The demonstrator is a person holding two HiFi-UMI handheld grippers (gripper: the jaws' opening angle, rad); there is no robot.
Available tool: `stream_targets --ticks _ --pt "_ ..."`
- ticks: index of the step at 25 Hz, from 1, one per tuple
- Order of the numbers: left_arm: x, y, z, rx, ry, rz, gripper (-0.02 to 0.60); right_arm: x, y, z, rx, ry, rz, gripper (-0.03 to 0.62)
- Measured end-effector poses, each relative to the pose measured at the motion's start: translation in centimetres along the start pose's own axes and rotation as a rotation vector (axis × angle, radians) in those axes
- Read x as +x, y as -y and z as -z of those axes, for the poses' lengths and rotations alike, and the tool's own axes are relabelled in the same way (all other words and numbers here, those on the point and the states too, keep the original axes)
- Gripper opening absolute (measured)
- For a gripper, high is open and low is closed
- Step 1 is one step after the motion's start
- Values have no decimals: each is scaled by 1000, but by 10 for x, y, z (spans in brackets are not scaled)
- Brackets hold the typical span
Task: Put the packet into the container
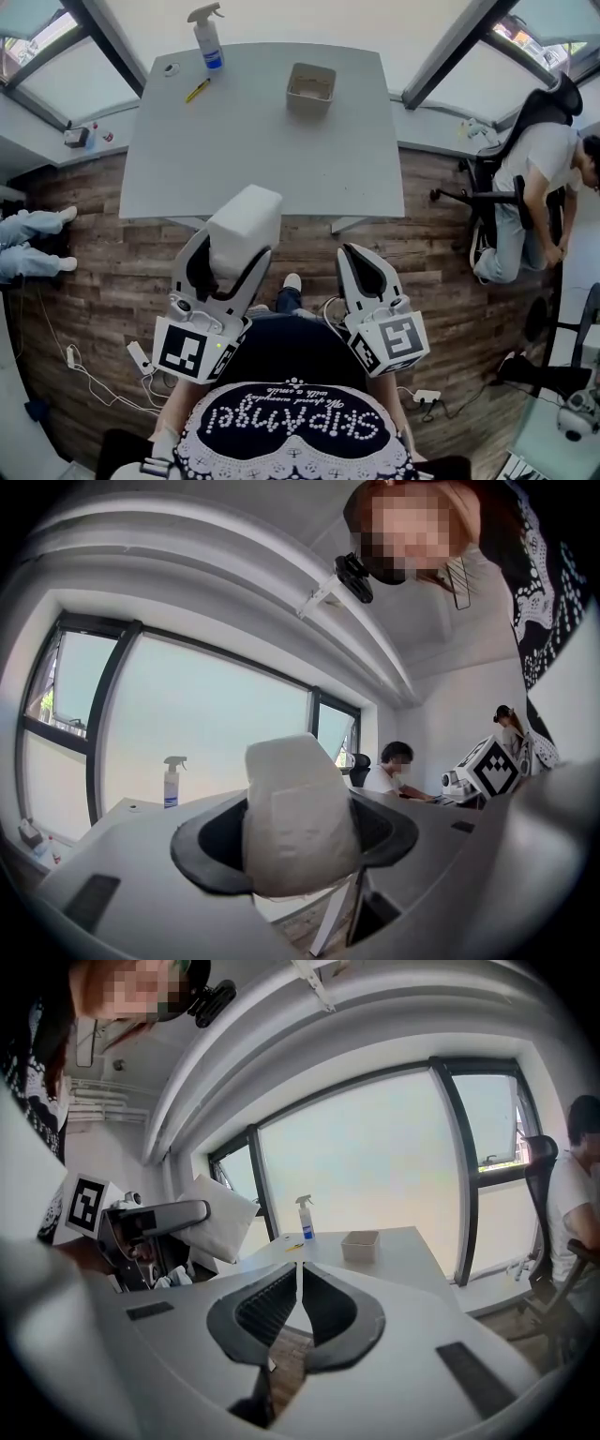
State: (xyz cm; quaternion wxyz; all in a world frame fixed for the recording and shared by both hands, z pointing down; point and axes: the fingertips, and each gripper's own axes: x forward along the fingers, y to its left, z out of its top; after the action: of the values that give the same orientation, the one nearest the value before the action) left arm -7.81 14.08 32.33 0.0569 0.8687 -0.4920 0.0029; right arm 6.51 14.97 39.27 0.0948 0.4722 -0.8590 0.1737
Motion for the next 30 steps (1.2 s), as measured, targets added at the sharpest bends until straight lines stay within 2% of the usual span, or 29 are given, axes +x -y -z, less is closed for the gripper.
stream_targets --ticks 9,19,25,30 --pt "5 -4 0 -1 4 -34 287 12 2 3 3 -23 -61 28" --pt "1 -12 -8 18 28 -34 287 23 -16 8 27 -74 -119 28" --pt "18 -32 -2 5 18 -23 287 41 -13 10 27 -109 -98 28" --pt "44 -53 -7 -6 2 5 287 61 0 -6 53 -105 -57 28"
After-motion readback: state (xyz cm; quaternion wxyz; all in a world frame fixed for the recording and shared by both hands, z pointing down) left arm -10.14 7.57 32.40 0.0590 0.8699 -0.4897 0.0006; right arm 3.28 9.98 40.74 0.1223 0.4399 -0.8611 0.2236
